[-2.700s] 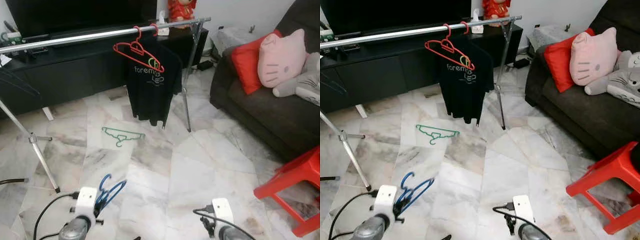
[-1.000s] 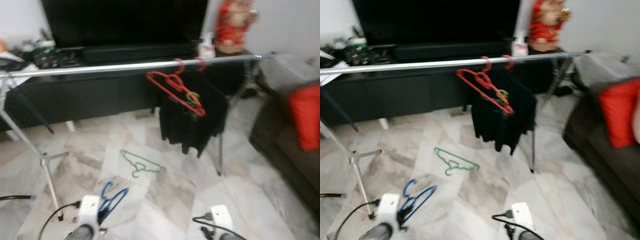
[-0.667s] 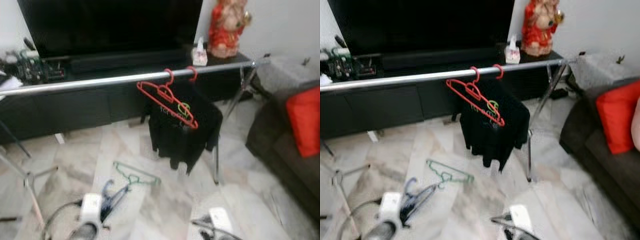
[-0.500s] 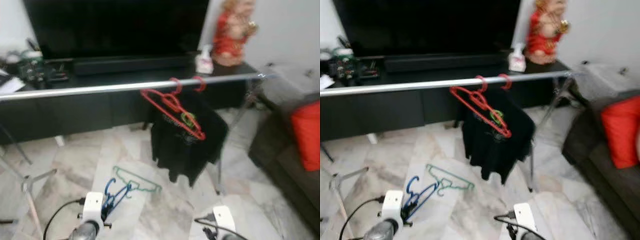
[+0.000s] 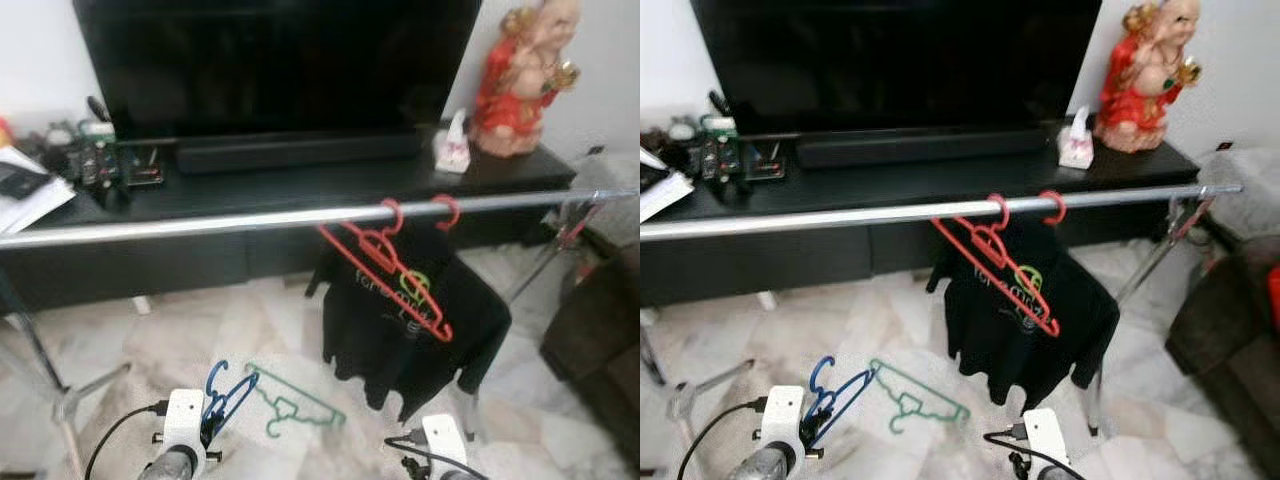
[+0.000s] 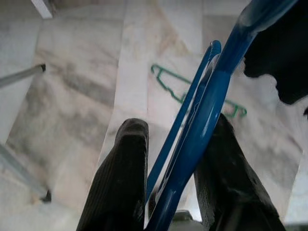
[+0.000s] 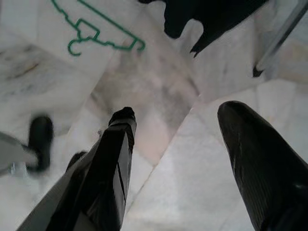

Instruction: Hang hanger

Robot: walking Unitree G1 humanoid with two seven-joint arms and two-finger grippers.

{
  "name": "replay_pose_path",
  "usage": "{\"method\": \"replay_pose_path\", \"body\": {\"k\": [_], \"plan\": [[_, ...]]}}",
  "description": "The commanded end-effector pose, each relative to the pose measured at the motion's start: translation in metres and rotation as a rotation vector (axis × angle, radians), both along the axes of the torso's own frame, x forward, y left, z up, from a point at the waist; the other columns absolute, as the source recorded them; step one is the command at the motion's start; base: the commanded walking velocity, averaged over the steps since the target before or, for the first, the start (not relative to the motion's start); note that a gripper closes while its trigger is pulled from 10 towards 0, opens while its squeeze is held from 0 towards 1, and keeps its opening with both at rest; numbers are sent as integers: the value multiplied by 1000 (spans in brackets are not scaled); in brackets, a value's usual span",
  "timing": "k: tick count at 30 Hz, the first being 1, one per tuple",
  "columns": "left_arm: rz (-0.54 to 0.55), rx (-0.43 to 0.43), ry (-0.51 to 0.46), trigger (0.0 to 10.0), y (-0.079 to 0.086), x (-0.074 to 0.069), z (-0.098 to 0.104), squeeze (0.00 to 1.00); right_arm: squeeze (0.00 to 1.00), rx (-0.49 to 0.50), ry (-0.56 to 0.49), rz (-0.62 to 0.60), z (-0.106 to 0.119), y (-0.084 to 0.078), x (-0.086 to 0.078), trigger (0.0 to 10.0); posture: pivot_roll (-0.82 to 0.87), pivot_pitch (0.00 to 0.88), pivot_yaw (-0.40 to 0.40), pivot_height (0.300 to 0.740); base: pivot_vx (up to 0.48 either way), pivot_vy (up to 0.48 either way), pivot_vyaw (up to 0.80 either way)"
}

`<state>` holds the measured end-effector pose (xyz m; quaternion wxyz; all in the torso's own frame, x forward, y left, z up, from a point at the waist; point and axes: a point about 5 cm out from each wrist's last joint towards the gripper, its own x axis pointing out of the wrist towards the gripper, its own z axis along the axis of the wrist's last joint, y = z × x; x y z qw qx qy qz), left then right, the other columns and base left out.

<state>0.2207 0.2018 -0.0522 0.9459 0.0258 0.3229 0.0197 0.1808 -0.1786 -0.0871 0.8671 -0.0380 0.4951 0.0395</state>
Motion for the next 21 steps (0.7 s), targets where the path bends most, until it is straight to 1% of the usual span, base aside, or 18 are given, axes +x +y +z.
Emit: {"method": "replay_pose_path", "body": {"k": [1,5,8,10,20,21], "plan": [[28,22,25,10000,8,-6,-3,0,0,7,-7,22,1,7,3,10000,27,25,-103,740,371,0,800],[30,22,22,10000,6,-4,-2,0,0,17,-5,9,0,8,2,10000,26,27,-103,740,321,0,759],[32,25,18,10000,6,-4,-2,0,0,27,-5,2,0,8,2,10000,25,29,-103,740,0,0,431],[35,27,6,10000,6,-2,-1,0,0,40,-5,-23,0,9,2,10000,26,34,-103,740,0,0,0],[97,60,-99,10000,11,8,12,0,0,40,-2,-14,0,9,2,10000,29,41,-105,740,0,0,0],[99,65,-113,10000,10,10,13,0,0,39,-1,-8,0,8,3,10000,30,43,-107,740,0,-307,0]]}}
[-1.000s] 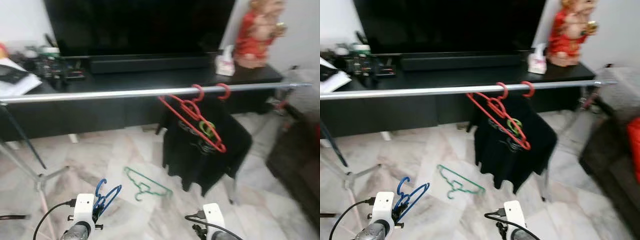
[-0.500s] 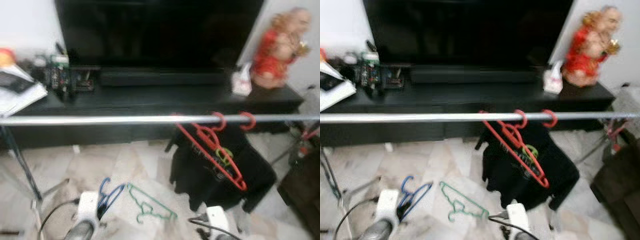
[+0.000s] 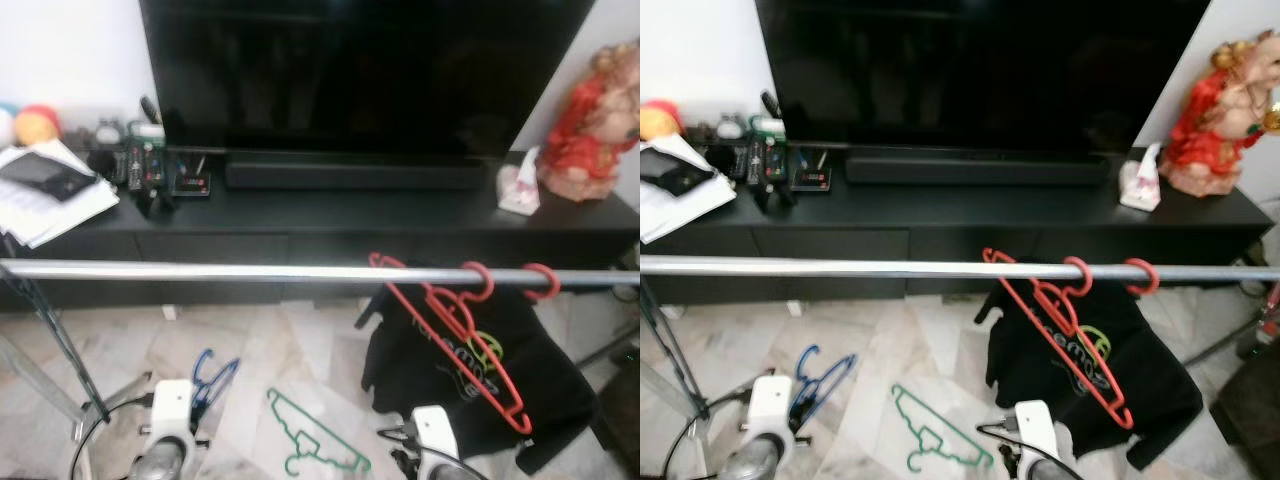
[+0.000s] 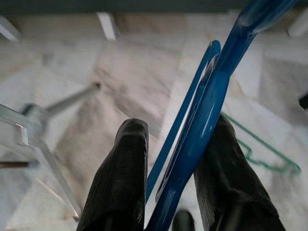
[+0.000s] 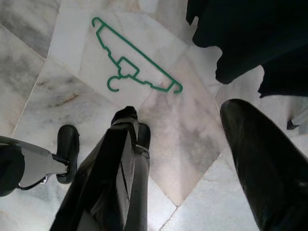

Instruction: Hang hanger

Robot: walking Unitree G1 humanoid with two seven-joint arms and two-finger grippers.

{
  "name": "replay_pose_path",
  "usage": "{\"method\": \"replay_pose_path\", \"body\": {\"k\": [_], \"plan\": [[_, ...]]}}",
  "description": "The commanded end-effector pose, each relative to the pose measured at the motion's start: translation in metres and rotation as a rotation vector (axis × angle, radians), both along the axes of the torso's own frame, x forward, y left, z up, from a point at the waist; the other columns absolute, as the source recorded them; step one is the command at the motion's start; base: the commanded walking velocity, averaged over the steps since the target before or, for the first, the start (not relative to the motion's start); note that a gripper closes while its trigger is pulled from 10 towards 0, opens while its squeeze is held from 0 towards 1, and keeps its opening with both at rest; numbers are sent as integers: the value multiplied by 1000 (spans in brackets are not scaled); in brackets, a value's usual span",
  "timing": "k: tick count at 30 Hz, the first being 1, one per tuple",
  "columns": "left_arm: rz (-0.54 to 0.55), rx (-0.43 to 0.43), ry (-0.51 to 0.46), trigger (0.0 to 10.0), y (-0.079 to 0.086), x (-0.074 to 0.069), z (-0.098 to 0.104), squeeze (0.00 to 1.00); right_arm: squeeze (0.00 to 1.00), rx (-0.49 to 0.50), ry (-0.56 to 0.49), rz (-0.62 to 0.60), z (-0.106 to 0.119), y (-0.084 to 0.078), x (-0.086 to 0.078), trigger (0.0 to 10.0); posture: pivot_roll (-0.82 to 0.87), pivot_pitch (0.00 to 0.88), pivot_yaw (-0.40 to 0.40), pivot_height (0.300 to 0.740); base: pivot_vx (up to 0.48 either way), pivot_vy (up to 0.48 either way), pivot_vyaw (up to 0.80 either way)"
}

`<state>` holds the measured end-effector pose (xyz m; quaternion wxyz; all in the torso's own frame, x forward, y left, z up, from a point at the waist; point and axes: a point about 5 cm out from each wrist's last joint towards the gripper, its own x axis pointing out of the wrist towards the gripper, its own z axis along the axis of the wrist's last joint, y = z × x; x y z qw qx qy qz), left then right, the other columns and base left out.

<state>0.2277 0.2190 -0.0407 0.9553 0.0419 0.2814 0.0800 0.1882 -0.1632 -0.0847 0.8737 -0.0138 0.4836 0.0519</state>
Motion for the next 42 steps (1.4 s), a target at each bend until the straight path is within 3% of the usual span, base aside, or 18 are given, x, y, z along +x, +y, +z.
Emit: {"method": "replay_pose_path", "body": {"k": [1,24,30,33,35,40,42], "plan": [[-3,-4,-26,10000,-7,3,2,0,0,-16,23,-5,-2,-7,-5,10000,30,43,-107,740,0,-307,0],[-17,40,-110,10000,-10,10,13,0,0,-15,24,8,-2,-7,-4,10000,29,49,-109,740,0,-326,152],[-65,82,-246,10000,-14,19,32,0,0,-16,26,8,-2,-7,-4,10000,29,51,-112,740,0,0,0],[-77,144,-357,10000,-11,26,50,0,0,-14,29,10,-2,-7,-5,10000,30,51,-113,740,0,0,0],[-77,150,-371,10000,-10,26,52,0,0,-13,29,11,-2,-7,-5,10000,30,51,-113,740,0,0,0],[-198,153,-446,10000,-15,23,66,0,0,-13,31,16,-2,-8,-5,10000,27,52,-114,740,0,0,0],[-322,182,-439,10000,-19,19,67,0,0,-13,32,18,-2,-7,-5,10000,28,52,-114,740,0,0,0]]}}
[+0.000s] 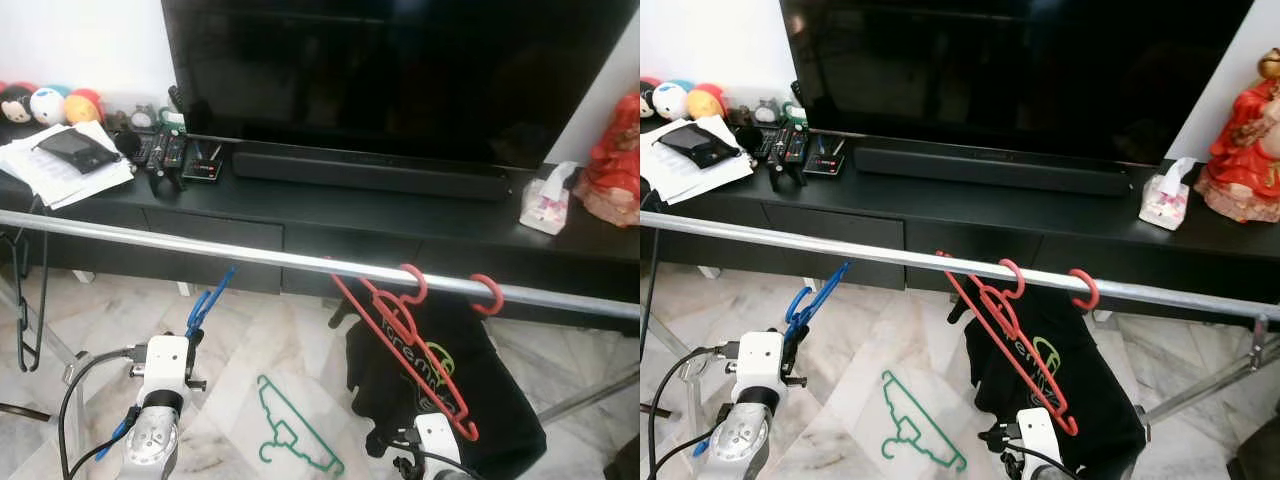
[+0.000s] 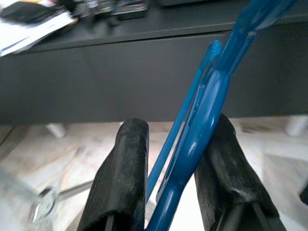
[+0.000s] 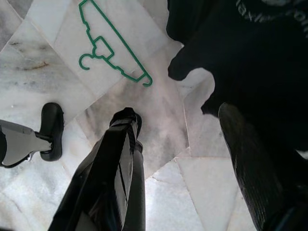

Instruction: Hang hanger

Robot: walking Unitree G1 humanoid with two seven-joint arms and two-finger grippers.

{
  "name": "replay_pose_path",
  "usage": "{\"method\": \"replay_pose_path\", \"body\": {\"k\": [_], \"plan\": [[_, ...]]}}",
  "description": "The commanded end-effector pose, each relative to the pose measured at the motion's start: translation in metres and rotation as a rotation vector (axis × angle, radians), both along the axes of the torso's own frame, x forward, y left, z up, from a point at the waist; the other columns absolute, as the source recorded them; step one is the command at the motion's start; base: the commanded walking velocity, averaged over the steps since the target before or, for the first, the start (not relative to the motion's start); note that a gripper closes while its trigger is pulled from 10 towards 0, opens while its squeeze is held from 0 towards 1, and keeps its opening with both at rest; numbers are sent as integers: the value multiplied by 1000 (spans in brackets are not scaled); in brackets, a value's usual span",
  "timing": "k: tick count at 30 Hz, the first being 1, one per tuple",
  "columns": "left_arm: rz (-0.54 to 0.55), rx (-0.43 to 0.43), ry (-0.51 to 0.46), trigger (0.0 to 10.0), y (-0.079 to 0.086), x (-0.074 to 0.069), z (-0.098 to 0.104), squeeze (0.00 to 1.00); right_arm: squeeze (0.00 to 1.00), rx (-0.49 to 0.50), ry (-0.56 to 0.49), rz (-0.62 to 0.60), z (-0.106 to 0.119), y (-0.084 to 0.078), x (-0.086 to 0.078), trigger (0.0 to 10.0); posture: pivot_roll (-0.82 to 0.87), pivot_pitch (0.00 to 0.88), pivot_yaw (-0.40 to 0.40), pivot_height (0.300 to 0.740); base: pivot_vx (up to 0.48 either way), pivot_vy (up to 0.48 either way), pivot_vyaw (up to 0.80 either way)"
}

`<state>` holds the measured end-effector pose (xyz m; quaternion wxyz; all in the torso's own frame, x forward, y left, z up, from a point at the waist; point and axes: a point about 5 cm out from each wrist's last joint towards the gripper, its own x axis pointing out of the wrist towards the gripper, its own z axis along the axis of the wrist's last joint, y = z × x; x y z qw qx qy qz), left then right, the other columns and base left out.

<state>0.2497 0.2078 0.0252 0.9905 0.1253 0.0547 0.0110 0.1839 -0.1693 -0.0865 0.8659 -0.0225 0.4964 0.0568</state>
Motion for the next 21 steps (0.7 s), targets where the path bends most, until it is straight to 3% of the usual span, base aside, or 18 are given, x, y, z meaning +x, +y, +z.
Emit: {"method": "replay_pose_path", "body": {"k": [1,5,8,13,21], "plan": [[-139,75,11,10000,-8,-5,1,0,0,-1,3,1,0,-1,0,10000,28,52,-114,740,0,0,0],[-167,141,2,10000,0,-6,7,0,0,-1,4,3,0,-1,0,10000,28,52,-114,740,0,0,0],[-85,109,-69,10000,9,5,25,0,0,-1,5,5,0,-1,0,10000,28,52,-114,740,0,0,0],[-46,66,-180,10000,4,24,52,0,0,-2,4,4,0,-2,0,10000,27,42,-113,740,0,0,0],[19,14,-213,10000,2,38,62,0,0,-2,5,5,0,-2,-1,10000,24,31,-114,740,0,0,0]]}}
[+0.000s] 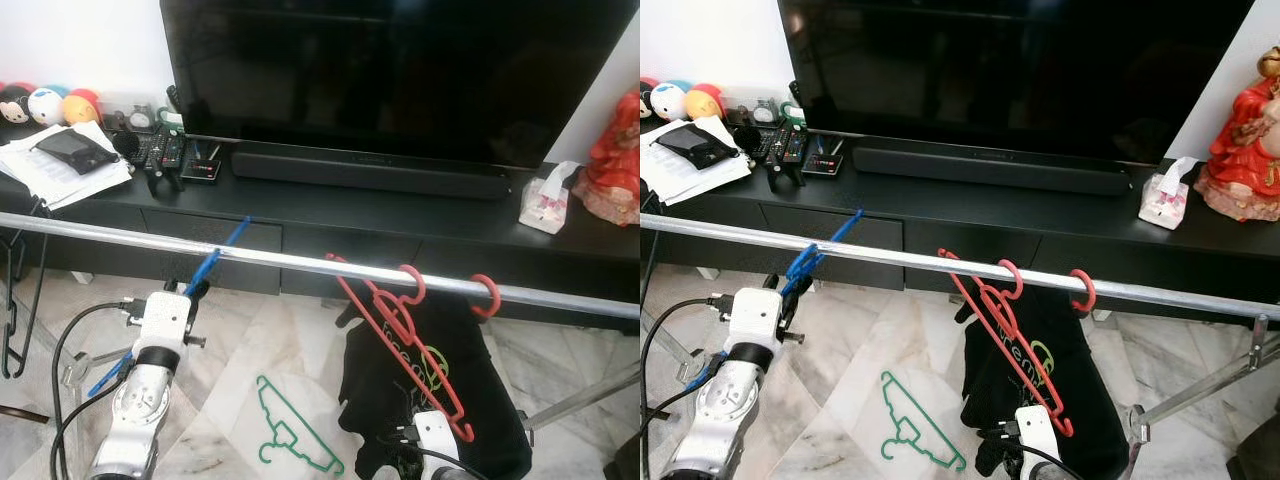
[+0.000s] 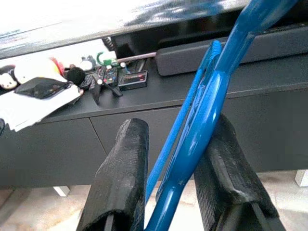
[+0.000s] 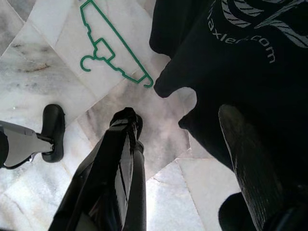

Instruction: Hang hanger

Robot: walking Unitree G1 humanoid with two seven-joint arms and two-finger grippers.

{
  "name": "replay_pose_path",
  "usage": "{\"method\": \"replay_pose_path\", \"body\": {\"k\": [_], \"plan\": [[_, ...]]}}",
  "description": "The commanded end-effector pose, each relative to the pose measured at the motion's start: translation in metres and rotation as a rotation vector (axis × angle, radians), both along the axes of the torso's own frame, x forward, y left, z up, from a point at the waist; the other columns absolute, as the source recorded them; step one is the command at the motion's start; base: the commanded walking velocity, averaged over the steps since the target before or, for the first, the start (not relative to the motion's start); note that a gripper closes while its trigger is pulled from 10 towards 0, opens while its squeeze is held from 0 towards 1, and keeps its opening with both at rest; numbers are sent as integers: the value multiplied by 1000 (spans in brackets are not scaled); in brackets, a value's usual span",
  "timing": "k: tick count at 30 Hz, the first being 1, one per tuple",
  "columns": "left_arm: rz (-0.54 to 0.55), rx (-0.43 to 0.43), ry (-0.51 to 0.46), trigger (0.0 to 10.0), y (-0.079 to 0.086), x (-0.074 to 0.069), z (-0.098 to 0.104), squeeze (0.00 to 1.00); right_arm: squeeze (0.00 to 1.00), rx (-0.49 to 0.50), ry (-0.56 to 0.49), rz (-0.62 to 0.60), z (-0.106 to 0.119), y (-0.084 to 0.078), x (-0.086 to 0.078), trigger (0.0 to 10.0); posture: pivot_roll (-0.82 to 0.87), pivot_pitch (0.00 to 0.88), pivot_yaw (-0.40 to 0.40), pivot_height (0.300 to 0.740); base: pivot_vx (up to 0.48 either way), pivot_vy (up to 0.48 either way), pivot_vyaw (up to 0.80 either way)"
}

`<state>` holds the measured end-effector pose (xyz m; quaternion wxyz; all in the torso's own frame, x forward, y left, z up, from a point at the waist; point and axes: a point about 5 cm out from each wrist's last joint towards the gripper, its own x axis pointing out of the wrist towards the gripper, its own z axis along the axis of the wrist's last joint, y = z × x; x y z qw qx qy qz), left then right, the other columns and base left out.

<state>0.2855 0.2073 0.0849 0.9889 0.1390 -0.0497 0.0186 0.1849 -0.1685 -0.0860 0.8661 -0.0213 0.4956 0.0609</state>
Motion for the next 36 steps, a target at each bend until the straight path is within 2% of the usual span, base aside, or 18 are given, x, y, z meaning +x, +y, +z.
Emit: {"method": "replay_pose_path", "body": {"k": [1,9,22,29,34,35,36], "plan": [[42,-34,-1,10000,3,4,3,0,0,-8,7,-1,-1,-3,-2,10000,23,29,-114,740,0,0,0],[174,-97,58,10000,9,24,2,0,0,-7,8,1,-1,-3,-2,10000,22,29,-116,740,0,0,0],[185,-163,140,10000,2,48,3,0,0,-6,10,-1,-1,-3,-2,10000,12,49,-119,740,0,0,0],[193,-138,200,10000,2,49,-3,0,0,-2,8,-6,-1,-2,-2,10000,9,50,-112,740,0,0,0],[199,-178,196,10000,4,41,-8,0,0,0,9,-7,-1,-2,-2,10000,15,52,-110,740,0,0,0],[198,-182,193,10000,4,39,-9,102,0,0,10,-6,-1,-1,-2,10000,18,52,-110,740,0,0,0],[197,-189,190,10000,4,37,-10,314,0,1,10,-6,-1,-1,-2,10000,18,52,-110,740,0,0,0]]}}
